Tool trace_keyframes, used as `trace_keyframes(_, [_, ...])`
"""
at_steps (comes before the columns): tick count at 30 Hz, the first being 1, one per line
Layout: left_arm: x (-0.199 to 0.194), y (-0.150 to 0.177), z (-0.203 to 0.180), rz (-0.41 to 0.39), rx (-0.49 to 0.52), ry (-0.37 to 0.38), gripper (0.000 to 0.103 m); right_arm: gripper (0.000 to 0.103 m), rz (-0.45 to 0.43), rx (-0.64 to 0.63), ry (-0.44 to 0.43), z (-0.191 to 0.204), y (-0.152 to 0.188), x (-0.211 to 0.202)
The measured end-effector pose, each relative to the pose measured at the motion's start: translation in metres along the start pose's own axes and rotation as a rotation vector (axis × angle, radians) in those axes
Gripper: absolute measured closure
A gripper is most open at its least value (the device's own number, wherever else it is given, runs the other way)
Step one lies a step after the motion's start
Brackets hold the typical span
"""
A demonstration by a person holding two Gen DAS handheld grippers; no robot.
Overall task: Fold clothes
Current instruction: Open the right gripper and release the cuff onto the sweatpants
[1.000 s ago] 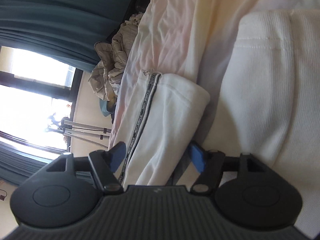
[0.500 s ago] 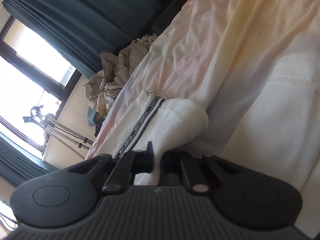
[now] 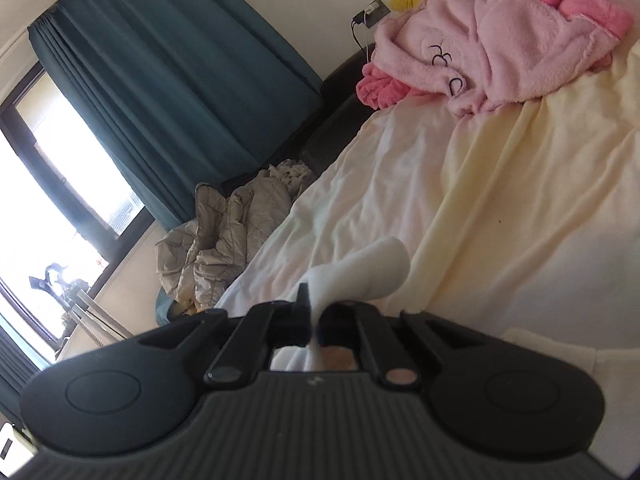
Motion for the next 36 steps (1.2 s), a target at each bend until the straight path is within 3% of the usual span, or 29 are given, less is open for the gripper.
trace_keyframes(3, [0.006, 0.002, 0.008, 0.024, -0.02, -0.005, 0.027, 0.1, 0.088, 0.042, 0.094, -0.034, 0.017, 0.006])
trace_keyframes(7, [0.009, 0.001, 0.015, 0.041, 0.005, -0.027, 0.027, 0.098, 0.156, -0.088, 0.125, -0.033, 0.028, 0.01])
trace_keyframes(10, [0.008, 0.0, 0.018, 0.047, 0.013, -0.025, 0.025, 0.084, 0.162, -0.156, 0.113, -0.023, 0.028, -0.004])
trace_keyframes(12, [0.004, -0.003, 0.019, 0.031, 0.022, -0.033, 0.025, 0.066, 0.172, -0.173, 0.092, -0.018, 0.03, -0.02])
trace_keyframes(14, [-0.001, -0.008, 0.021, 0.014, 0.04, -0.039, 0.024, 0.061, 0.191, -0.204, 0.077, -0.012, 0.032, -0.037])
trace_keyframes(28, [-0.026, -0.003, 0.056, 0.024, 0.027, -0.101, 0.023, 0.061, 0.273, -0.453, -0.112, 0.046, 0.038, -0.178])
trace_keyframes(33, [-0.037, -0.009, 0.082, 0.026, -0.057, -0.12, 0.023, 0.058, 0.266, -0.456, -0.08, 0.034, 0.033, -0.201])
trace_keyframes(36, [-0.054, -0.019, 0.122, -0.001, -0.16, -0.189, 0.021, 0.056, 0.236, -0.395, -0.022, 0.017, 0.021, -0.203])
Point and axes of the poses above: each gripper's, at about its wrist camera, not at the fingertips, and x roughly the way its jaws point, z to its left, y to its underside, the point moved 9 cm from there along x, roughly the way its jaws point, and after that the axes turned 4 degrees about -z, right-handed, at the moved point
